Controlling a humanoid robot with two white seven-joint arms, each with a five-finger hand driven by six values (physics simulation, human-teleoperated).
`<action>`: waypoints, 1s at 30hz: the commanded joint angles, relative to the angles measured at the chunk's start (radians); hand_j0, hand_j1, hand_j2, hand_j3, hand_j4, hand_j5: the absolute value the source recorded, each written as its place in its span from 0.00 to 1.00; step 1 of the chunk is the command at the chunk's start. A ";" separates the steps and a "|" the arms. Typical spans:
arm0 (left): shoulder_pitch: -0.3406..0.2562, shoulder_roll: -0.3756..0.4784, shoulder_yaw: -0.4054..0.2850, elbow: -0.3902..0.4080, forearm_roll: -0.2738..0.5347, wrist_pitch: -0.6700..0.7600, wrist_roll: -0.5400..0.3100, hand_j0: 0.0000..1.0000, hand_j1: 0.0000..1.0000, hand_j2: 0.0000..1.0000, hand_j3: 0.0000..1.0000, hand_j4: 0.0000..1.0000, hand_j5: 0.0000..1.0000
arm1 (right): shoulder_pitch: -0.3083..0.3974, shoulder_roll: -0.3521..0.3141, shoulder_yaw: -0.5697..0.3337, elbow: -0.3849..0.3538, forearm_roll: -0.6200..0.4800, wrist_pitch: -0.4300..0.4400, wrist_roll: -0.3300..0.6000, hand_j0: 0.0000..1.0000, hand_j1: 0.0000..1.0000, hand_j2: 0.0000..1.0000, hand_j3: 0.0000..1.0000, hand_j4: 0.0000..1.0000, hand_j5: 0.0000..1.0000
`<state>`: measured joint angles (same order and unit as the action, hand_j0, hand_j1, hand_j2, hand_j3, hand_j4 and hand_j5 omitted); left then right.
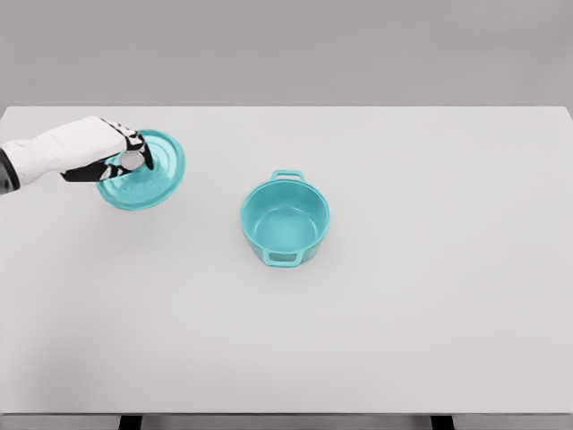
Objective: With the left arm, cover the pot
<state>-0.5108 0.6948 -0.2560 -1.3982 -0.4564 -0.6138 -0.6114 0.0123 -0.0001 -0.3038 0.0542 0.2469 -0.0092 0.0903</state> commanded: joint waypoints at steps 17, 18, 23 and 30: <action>0.040 -0.012 0.000 -0.142 0.022 0.003 0.001 0.52 0.52 0.52 0.52 0.52 0.52 | 0.000 0.000 0.000 0.001 0.000 0.000 0.000 1.00 1.00 1.00 1.00 1.00 1.00; 0.040 -0.014 0.000 -0.142 0.022 0.003 0.001 0.52 0.52 0.52 0.52 0.52 0.52 | 0.000 0.000 0.000 0.001 0.000 0.000 0.000 1.00 1.00 1.00 1.00 1.00 1.00; 0.046 -0.015 -0.002 -0.153 0.050 0.003 0.001 0.52 0.52 0.52 0.52 0.52 0.52 | -0.002 0.000 0.000 0.001 0.000 0.000 0.000 1.00 1.00 1.00 1.00 1.00 1.00; 0.048 -0.060 -0.002 -0.180 0.050 0.003 0.001 0.52 0.52 0.52 0.52 0.52 0.52 | 0.000 0.000 0.000 0.001 0.000 0.000 0.000 1.00 1.00 1.00 1.00 1.00 1.00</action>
<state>-0.4633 0.6495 -0.2581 -1.5680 -0.4138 -0.6139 -0.6114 0.0123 -0.0001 -0.3038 0.0548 0.2469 -0.0092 0.0903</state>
